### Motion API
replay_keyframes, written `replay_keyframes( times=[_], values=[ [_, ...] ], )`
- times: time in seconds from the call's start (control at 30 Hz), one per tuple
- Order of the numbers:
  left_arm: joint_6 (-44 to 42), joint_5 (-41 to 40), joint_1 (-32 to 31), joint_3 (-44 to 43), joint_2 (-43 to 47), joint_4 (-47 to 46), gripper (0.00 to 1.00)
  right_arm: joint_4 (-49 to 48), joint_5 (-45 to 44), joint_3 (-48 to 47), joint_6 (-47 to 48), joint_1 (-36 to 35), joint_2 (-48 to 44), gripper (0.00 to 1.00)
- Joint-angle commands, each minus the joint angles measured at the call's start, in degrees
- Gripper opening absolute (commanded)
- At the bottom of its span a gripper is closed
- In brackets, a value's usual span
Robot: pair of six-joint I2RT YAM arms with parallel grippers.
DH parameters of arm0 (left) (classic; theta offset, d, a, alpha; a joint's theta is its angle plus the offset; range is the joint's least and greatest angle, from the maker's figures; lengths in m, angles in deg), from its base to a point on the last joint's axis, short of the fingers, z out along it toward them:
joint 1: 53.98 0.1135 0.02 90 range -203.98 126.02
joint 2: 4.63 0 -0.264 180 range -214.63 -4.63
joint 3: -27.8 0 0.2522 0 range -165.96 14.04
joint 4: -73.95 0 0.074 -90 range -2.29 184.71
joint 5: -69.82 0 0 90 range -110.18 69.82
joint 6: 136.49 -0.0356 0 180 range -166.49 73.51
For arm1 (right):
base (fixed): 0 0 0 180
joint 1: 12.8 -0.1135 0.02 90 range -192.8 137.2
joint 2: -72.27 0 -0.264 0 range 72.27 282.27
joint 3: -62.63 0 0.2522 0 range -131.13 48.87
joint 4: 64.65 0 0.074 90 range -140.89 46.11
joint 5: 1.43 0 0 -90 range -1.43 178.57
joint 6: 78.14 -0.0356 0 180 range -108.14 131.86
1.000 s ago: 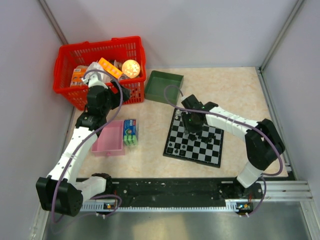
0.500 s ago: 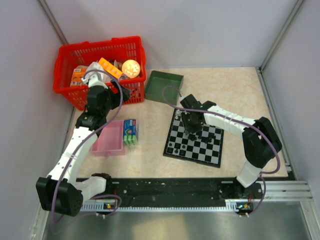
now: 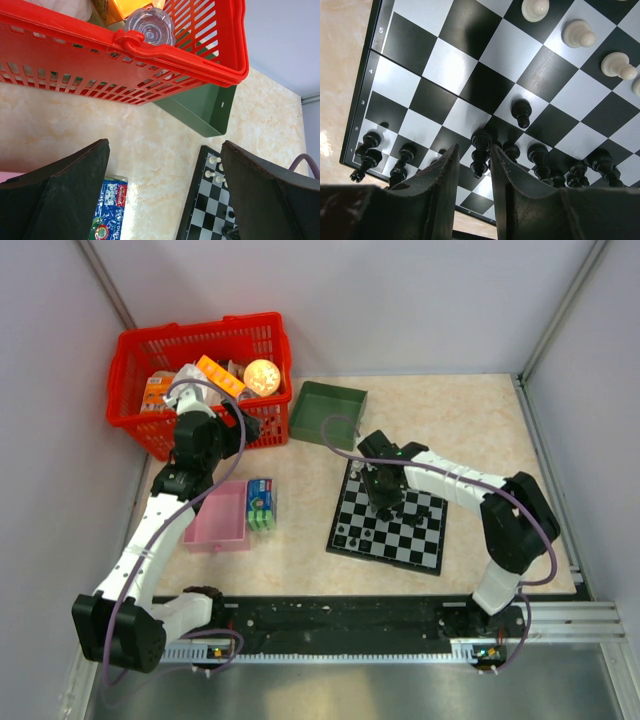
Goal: Set up the chess pieces on the board
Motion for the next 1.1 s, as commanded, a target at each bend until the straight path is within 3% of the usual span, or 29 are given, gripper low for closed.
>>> replay_keyframes(
  times=[0.0, 0.33, 0.67, 1.07],
  values=[
    [0.18, 0.12, 0.24, -0.53, 0.09, -2.6, 0.98, 0.56, -0.45, -2.88, 0.66, -0.9, 0.4, 0.29],
    [0.27, -0.05, 0.24, -0.36, 0.44, -2.6, 0.98, 1.44, -1.33, -3.59, 0.93, -0.98, 0.31, 0.14],
    [0.09, -0.14, 0.24, -0.36, 0.88, -2.25, 0.98, 3.37, -0.45, -5.52, 0.14, -2.3, -4.16, 0.12],
    [0.71, 0.3, 0.24, 0.17, 1.06, -3.04, 0.98, 7.68, -1.32, 3.0, -7.59, -9.94, -14.01, 0.12]
  ],
)
